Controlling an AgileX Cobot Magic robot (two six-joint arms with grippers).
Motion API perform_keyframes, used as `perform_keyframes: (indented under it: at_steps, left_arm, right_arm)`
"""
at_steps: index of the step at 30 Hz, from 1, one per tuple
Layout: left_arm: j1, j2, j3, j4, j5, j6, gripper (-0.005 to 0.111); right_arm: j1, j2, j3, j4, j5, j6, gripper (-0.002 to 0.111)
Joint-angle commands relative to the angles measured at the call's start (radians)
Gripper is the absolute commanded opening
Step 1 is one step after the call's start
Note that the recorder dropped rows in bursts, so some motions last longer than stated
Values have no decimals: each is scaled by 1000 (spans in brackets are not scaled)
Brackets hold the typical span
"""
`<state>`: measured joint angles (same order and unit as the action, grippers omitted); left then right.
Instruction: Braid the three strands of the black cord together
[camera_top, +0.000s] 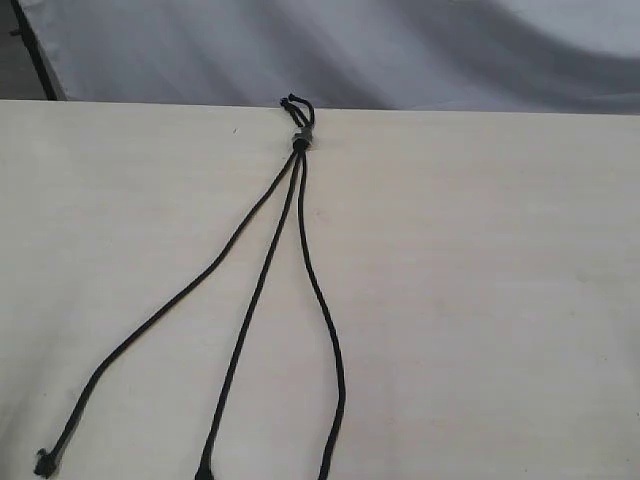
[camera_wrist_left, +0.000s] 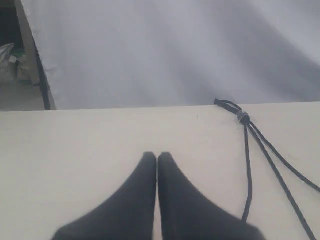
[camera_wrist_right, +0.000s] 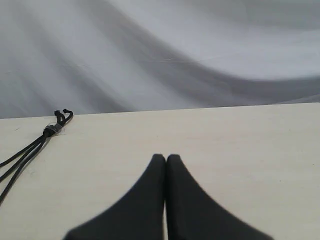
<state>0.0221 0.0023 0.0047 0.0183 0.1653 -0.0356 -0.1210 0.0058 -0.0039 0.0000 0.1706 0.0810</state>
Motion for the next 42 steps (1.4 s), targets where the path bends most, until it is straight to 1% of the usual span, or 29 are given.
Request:
perform_keyframes:
  at_steps: [1,24,26,28,29,31,32,34,35,36,38,40,42]
  left_arm:
    - [2,-2,-5,-4,-1,-9,1]
    - [2,-2,-5,-4,-9,-9,1]
    - [2,-2,-5,-26,-95,-71,1]
    - [2,-2,-5,-86,-287,-174,1]
    - [2,-2,-5,-100,-417,-236,1]
    - [2,-2,-5,-100,-636,-380,1]
    - [2,-2,-5,-100,-689,-399,1]
    - [2,-2,-5,-92,-810,-376,1]
    - [2,-2,-5,-94,-820,-340,1]
    - [2,-2,-18,-101,-790,-291,1]
    - [2,28,-91,-101,-627,-207,0]
    - [2,114,-163,-101,-458,-183,0]
    - [2,213,-216,-101,-330,-189,0]
  right_arm:
    - [-6,-6,4,0,-10,2,0]
    - [-6,-6,4,0,-10,2,0]
    - [-6,-6,4,28,-49,36,0]
    - [-6,-6,4,155,-171,142,0]
    - [-6,-6,4,203,-269,183,0]
    - [-6,-6,4,229,-471,245,0]
    - [-6,-6,4,229,-528,270,0]
    - [-6,-6,4,200,-630,297,0]
    - [-6,-6,4,149,-669,297,0]
    - [-6,-6,-8,87,-676,297,0]
    - [-6,21,-80,-52,-602,343,0]
    - [-6,94,-175,-192,-470,454,0]
    - [1,210,-256,-365,-378,632,0]
